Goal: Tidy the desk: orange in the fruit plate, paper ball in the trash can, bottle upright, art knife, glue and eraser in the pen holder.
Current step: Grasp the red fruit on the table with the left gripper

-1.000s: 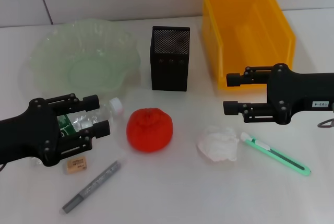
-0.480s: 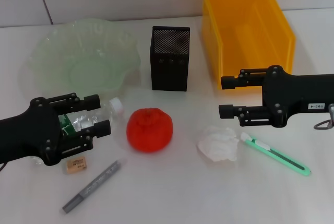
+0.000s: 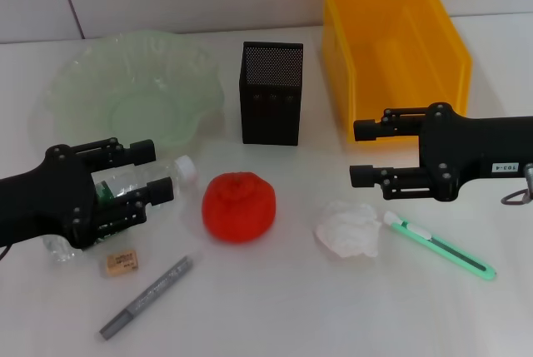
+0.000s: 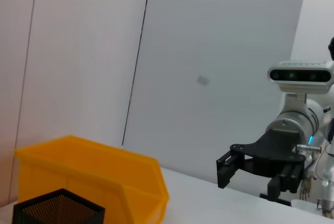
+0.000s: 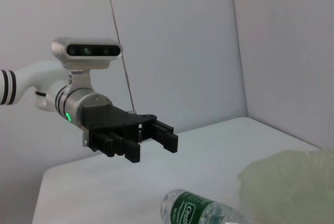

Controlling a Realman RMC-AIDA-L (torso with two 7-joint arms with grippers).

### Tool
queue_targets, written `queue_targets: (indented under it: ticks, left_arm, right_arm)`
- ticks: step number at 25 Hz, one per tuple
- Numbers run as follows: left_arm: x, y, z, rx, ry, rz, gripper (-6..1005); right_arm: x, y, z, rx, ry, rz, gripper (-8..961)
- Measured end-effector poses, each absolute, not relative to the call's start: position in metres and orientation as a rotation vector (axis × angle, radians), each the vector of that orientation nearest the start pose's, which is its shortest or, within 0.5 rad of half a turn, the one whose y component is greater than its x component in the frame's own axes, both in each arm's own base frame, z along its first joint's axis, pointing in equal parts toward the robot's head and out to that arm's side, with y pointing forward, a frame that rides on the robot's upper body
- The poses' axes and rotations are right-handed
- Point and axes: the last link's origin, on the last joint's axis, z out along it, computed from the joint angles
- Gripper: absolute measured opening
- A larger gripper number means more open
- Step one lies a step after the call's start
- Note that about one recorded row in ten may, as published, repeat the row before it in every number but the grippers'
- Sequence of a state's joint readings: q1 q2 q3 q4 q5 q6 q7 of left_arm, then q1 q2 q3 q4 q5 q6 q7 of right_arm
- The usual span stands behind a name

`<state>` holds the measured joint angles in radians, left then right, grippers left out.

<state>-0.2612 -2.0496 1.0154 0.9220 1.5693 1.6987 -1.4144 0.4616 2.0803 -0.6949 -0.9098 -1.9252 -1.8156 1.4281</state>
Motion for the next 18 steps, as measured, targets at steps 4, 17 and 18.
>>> queue_targets:
  ticks: [4,17,18]
  left_arm:
    - [-0.245,0.286,0.033,-2.733,-0.454,-0.939,575]
    - [-0.230,0.301,0.023,-2.838,-0.461,-0.777,574]
    - [-0.230,0.301,0.023,-2.838,-0.461,-0.777,574]
  right_arm:
    - [0.241,0.309,0.044,-2.799,0.398,0.797,669]
    - [0.242,0.311,0.045,-2.792,0.401,0.785,669]
    - [0.242,0.311,0.045,-2.792,0.401,0.785,669]
